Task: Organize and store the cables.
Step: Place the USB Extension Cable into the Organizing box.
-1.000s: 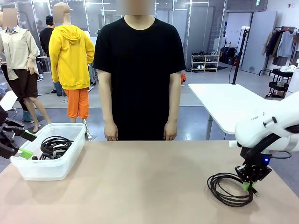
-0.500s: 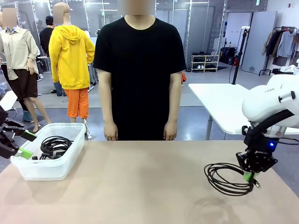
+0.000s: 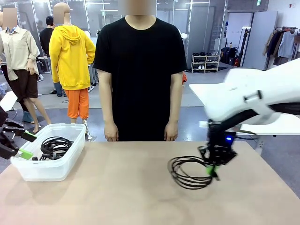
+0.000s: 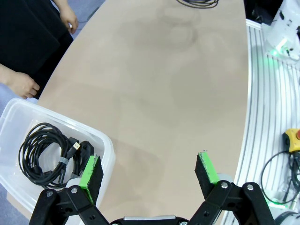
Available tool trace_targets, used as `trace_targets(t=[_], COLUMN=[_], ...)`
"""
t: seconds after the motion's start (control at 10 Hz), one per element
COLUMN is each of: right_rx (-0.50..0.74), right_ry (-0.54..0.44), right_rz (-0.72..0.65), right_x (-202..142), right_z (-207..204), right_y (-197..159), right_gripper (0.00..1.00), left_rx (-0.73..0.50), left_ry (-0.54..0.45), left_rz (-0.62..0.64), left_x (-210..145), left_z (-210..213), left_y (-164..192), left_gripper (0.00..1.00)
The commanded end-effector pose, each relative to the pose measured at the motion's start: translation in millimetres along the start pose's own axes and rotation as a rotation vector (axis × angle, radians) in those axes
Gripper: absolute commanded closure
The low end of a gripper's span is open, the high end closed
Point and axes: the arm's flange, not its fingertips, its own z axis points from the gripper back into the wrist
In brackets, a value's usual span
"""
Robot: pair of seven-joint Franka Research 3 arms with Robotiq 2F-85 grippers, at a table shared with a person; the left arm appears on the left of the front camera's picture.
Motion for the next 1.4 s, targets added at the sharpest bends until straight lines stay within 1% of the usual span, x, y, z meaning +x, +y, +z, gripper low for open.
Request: trace_targets(t=[0.0, 0.2, 0.4, 0.6, 0.7, 0.8, 1.0, 1.1, 1.2, 1.3], right_rx=[-0.014, -0.058, 0.000, -0.012, 0.011, 0.003, 0.012, 0.015, 0.014, 0.025], right_ry=[-0.006, 0.002, 0.005, -0.016, -0.006, 0.001, 0.014, 0.020, 0.030, 0.032], right_rz=[0.037, 0.068, 0.096, 0.095, 0.098, 0.098, 0.104, 0.111, 0.119, 0.122], right_x=[31.0, 49.4, 64.0, 67.7, 68.2, 69.6, 66.6, 64.2, 62.5, 60.8], right_z=[-2.0, -16.0, -50.2, -79.9, -90.0, -99.5, -101.7, -102.5, -103.9, -103.4], right_y=[51.8, 111.1, 149.0, 162.5, 164.5, 163.8, 163.0, 163.5, 163.5, 161.8], right_gripper=[0.87, 0.87, 0.87, 0.87, 0.87, 0.87, 0.87, 0.58, 0.51, 0.18], left_rx=[-0.001, -0.001, -0.001, -0.001, -0.001, -0.001, -0.001, -0.001, -0.001, -0.001], left_ry=[0.003, 0.003, 0.003, 0.003, 0.003, 0.003, 0.003, 0.003, 0.003, 0.003], left_rz=[0.014, 0.014, 0.014, 0.014, 0.014, 0.014, 0.014, 0.014, 0.014, 0.014], left_x=[1.2, 1.2, 1.2, 1.2, 1.2, 1.2, 1.2, 1.2, 1.2, 1.2], left_z=[0.9, 0.9, 0.9, 0.9, 0.9, 0.9, 0.9, 0.9, 0.9, 0.9], left_y=[1.5, 1.5, 1.5, 1.5, 1.5, 1.5, 1.5, 1.5, 1.5, 1.5], left_gripper=[0.00, 0.00, 0.00, 0.00, 0.00, 0.00, 0.00, 0.00, 0.00, 0.00])
